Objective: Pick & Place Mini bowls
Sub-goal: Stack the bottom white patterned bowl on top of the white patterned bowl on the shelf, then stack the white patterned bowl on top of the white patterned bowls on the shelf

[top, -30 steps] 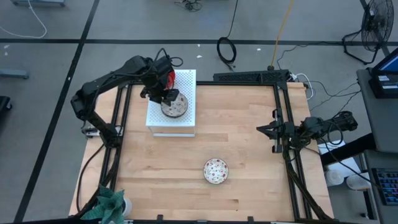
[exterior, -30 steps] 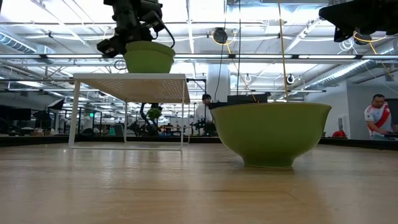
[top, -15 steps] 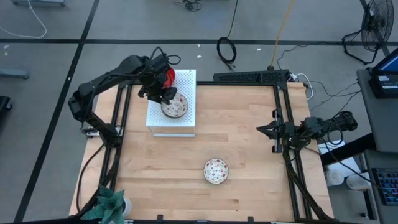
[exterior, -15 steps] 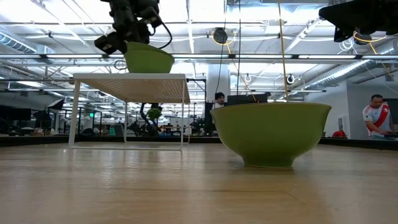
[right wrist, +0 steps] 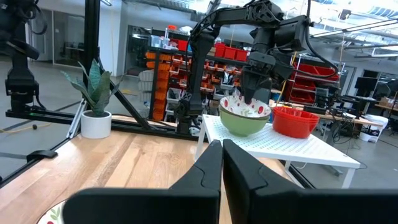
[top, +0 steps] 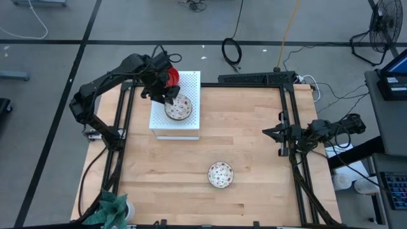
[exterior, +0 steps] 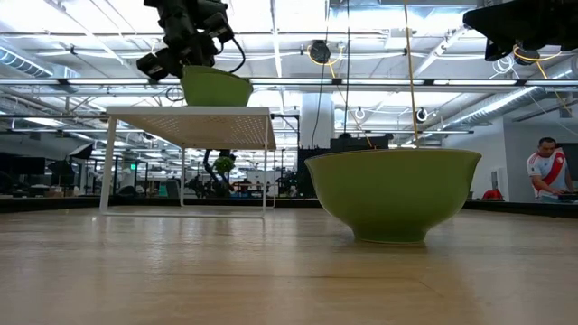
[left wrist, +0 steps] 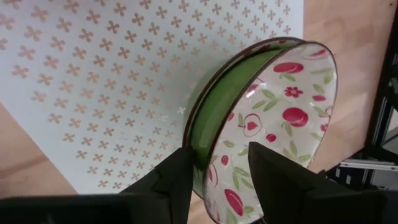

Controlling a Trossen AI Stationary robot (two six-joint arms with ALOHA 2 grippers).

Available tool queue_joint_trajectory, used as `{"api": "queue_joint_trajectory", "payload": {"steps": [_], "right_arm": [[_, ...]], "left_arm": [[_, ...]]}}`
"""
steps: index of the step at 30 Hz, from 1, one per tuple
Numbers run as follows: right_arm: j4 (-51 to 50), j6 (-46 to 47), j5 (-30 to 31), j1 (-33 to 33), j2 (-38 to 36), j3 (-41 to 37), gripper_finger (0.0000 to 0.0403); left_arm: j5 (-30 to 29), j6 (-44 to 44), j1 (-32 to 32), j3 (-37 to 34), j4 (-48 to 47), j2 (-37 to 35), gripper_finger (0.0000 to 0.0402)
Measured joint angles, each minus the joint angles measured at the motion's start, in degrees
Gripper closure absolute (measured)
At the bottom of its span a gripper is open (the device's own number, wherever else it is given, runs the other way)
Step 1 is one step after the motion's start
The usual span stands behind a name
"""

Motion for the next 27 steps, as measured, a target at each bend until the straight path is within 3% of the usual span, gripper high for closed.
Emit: {"api": "queue_joint_trajectory", "payload": {"steps": [10, 19, 27], "right_arm": [[0.0, 0.01, 0.01, 0.0, 0.0, 0.0, 0.0403], [0.01, 0.01, 0.0, -0.01, 0.0, 0.0, 0.0403], [0.0, -0.06, 0.01, -0.01, -0.01, 0.0, 0.0403]], "left_arm": [[-0.66, -0.24, 1.34, 0.32, -0.07, -1.34, 0.0245], [-11.01, 1.52, 2.18, 5.47, 0.28, -6.18, 0.0245], [-17.36, 12.93, -7.78, 7.68, 10.72, -13.27, 0.0245]]}}
